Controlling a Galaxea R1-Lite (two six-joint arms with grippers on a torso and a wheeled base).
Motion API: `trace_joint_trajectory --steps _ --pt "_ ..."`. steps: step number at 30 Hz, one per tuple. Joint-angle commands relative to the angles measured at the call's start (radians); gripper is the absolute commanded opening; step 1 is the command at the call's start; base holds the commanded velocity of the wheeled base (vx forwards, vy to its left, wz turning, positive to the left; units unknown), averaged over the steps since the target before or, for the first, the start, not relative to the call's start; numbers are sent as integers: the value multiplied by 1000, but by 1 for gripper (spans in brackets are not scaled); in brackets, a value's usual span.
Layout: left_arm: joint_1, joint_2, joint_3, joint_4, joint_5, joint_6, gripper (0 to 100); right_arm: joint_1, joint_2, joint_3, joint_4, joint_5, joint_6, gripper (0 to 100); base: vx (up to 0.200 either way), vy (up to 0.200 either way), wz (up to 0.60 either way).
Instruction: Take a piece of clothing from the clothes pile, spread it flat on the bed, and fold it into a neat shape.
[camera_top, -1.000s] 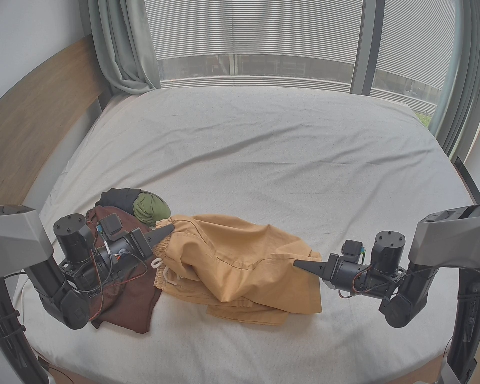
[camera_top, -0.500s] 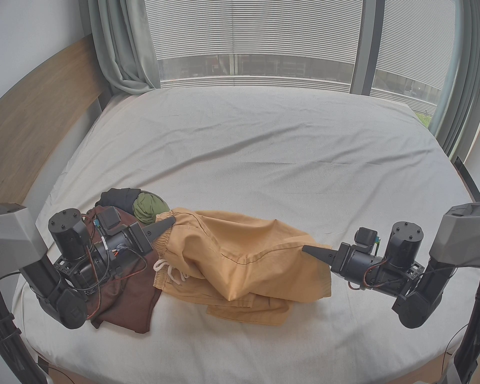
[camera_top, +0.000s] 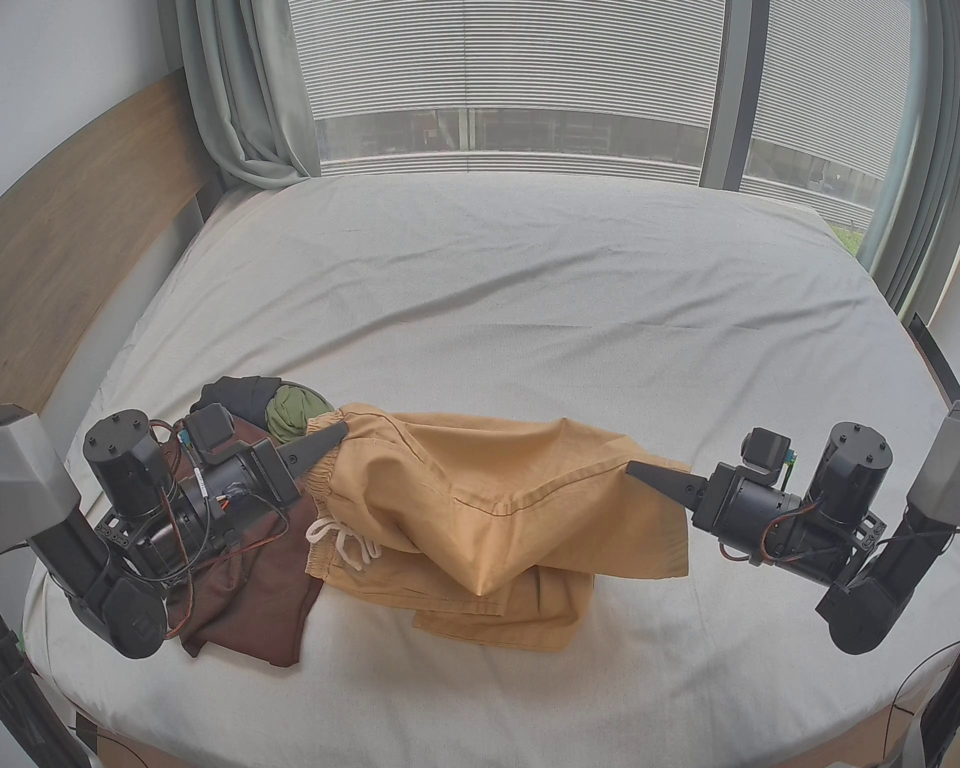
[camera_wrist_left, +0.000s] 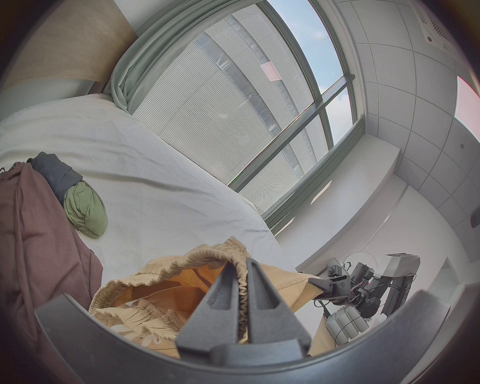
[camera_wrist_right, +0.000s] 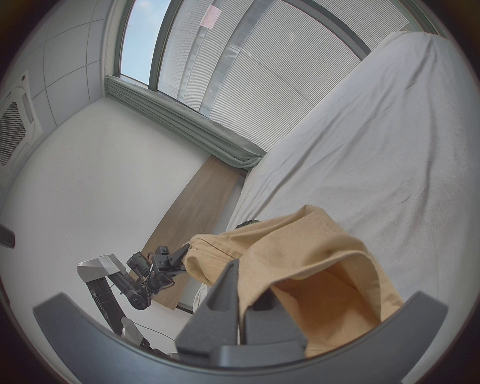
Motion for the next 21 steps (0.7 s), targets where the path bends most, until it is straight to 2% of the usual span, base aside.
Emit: trace_joint_trajectory --steps 1,10,16,21 --pt "1 -21 7 -3 -1 0 0 -2 -46 2 -1 1 0 0 0 0 0" --pt "11 -40 12 -3 -2 21 0 -19 -70 3 -1 3 -4 0 0 0 0" --pt "14 -38 13 -3 -2 83 0 -53 -101 2 -1 37 -3 0 0 0 0" --pt "24 -40 13 -3 -1 121 0 -79 -112 -1 -1 40 -3 0 0 0 0"
